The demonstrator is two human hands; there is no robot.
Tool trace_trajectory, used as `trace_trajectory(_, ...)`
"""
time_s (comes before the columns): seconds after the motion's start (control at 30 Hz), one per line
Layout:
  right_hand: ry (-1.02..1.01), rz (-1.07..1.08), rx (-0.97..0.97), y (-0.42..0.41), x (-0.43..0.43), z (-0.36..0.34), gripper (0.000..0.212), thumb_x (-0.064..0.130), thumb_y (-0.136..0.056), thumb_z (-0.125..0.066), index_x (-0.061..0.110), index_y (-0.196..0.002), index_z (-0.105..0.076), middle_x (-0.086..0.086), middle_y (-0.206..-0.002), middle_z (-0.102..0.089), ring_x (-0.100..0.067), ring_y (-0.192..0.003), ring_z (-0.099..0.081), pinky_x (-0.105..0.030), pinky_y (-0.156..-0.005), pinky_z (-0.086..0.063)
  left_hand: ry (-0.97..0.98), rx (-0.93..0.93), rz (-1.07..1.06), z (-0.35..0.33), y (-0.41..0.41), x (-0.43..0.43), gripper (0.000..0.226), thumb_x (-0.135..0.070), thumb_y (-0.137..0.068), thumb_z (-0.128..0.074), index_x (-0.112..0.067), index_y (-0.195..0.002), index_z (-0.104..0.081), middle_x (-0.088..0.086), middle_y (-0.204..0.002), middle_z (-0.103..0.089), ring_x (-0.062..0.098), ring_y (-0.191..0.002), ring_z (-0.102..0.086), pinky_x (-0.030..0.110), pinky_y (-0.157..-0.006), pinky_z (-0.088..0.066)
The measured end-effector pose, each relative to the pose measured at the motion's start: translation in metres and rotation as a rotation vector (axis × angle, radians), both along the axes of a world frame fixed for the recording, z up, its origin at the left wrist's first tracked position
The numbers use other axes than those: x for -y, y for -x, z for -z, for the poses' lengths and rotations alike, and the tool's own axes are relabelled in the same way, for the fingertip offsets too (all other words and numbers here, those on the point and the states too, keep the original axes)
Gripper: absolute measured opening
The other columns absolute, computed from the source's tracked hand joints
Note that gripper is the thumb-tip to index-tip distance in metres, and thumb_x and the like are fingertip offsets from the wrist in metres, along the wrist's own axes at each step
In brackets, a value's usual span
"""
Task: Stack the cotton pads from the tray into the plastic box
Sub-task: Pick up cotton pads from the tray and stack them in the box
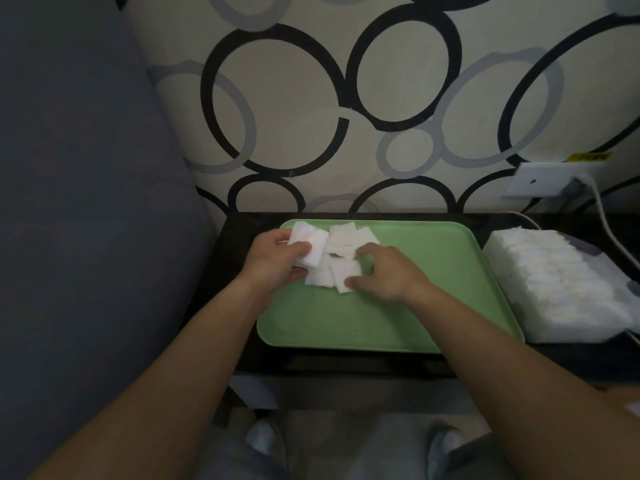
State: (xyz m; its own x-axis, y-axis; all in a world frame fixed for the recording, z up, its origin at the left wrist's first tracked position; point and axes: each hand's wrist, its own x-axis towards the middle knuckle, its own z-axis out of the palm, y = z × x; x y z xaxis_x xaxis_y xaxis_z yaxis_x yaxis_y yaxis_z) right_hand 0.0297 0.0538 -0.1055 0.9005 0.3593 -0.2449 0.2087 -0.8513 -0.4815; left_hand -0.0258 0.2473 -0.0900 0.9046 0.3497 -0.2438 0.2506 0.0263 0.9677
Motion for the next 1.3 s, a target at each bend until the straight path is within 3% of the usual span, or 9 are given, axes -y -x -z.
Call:
trace_trajectory(0.13, 0.027, -0.001, 0.005, -0.002, -0.009, 0.004, 0.061, 0.044, -0.079, -0.075, 0.03, -0.134, -0.05, -0.009, -0.127, -0.041, -0.03, -0.108, -0.056, -0.038, -0.099, -0.047, -0.031, 0.0, 0.013, 0.001, 0.0, 0.001, 0.031, -0.011, -0.093, -0.066, -0.01, -0.124, -0.065, 0.008, -0.111, -0.07, 0.022, -0.097, -0.069, 0.03, -0.072, -0.059)
trace_trajectory(0.27, -0.072, -0.01, 0.008, -0.004, -0.009, 0.003, 0.035, 0.025, -0.076, -0.078, 0.014, -0.103, -0.059, -0.003, -0.098, -0.052, -0.022, -0.085, -0.054, -0.028, -0.066, -0.043, -0.044, 0.003, 0.018, 0.003, 0.001, 0.0, 0.029, -0.01, -0.093, -0.066, -0.011, -0.122, -0.065, 0.007, -0.107, -0.07, 0.021, -0.096, -0.069, 0.034, -0.077, -0.06)
trace_trajectory(0.33, -0.232, 0.011, -0.045, -0.004, -0.007, 0.001, 0.026, 0.015, -0.076, -0.077, 0.007, -0.095, -0.061, -0.002, -0.085, -0.056, -0.021, -0.077, -0.054, -0.028, -0.062, -0.04, -0.036, 0.009, 0.015, 0.004, 0.001, -0.001, 0.026, -0.008, -0.093, -0.066, -0.011, -0.119, -0.066, 0.005, -0.101, -0.07, 0.02, -0.092, -0.069, 0.035, -0.079, -0.06)
trace_trajectory(0.53, -0.623, 0.096, -0.306, -0.001, 0.015, -0.015, 0.03, 0.005, -0.086, -0.068, 0.015, -0.115, -0.065, -0.006, -0.107, -0.071, -0.021, -0.094, -0.065, -0.031, -0.075, -0.048, -0.029, 0.002, 0.001, 0.004, -0.001, 0.003, 0.027, -0.008, -0.093, -0.066, -0.01, -0.12, -0.065, 0.005, -0.104, -0.069, 0.019, -0.091, -0.068, 0.031, -0.071, -0.06)
trace_trajectory(0.63, -0.818, 0.145, -0.435, 0.003, 0.023, -0.024, 0.026, 0.002, -0.089, -0.062, 0.013, -0.112, -0.068, -0.008, -0.108, -0.072, -0.02, -0.092, -0.066, -0.03, -0.072, -0.052, -0.018, -0.003, -0.004, 0.004, -0.003, 0.011, 0.03, -0.008, -0.093, -0.066, -0.007, -0.123, -0.063, 0.006, -0.103, -0.067, 0.02, -0.091, -0.067, 0.03, -0.069, -0.061)
trace_trajectory(0.83, -0.988, 0.118, -0.557, 0.007, 0.029, -0.031, 0.029, 0.003, -0.091, -0.059, 0.007, -0.12, -0.064, -0.018, -0.107, -0.07, -0.025, -0.088, -0.065, -0.036, -0.074, -0.05, 0.073, -0.021, 0.046, 0.001, -0.004, 0.033, 0.027, -0.013, -0.092, -0.07, -0.008, -0.118, -0.064, 0.009, -0.105, -0.069, 0.02, -0.089, -0.071, 0.034, -0.078, -0.062)
trace_trajectory(1.03, -0.978, 0.111, -0.521, 0.008, 0.032, -0.03, 0.026, 0.005, -0.093, -0.058, 0.005, -0.118, -0.065, -0.012, -0.101, -0.069, -0.022, -0.08, -0.063, -0.03, -0.066, -0.051, 0.12, -0.006, 0.118, -0.003, -0.005, 0.046, 0.034, -0.013, -0.088, -0.072, -0.01, -0.122, -0.066, 0.009, -0.114, -0.07, 0.019, -0.095, -0.069, 0.031, -0.08, -0.06)
trace_trajectory(1.17, -0.829, 0.046, -0.36, 0.006, 0.037, -0.032, 0.016, 0.002, -0.093, -0.056, 0.006, -0.099, -0.07, -0.011, -0.092, -0.068, -0.02, -0.077, -0.058, -0.028, -0.062, -0.046, 0.07, -0.006, 0.165, -0.005, -0.001, 0.047, 0.028, -0.01, -0.091, -0.069, -0.012, -0.119, -0.067, 0.011, -0.112, -0.072, 0.019, -0.089, -0.07, 0.028, -0.076, -0.061)
trace_trajectory(1.3, -0.733, -0.018, -0.28, 0.004, 0.038, -0.035, 0.014, 0.005, -0.085, -0.059, -0.005, -0.091, -0.066, -0.012, -0.081, -0.06, -0.022, -0.075, -0.055, -0.032, -0.064, -0.043, 0.022, -0.012, 0.206, -0.007, 0.001, 0.048, 0.019, -0.014, -0.091, -0.071, -0.017, -0.109, -0.071, 0.01, -0.109, -0.074, 0.017, -0.085, -0.07, 0.024, -0.069, -0.059)
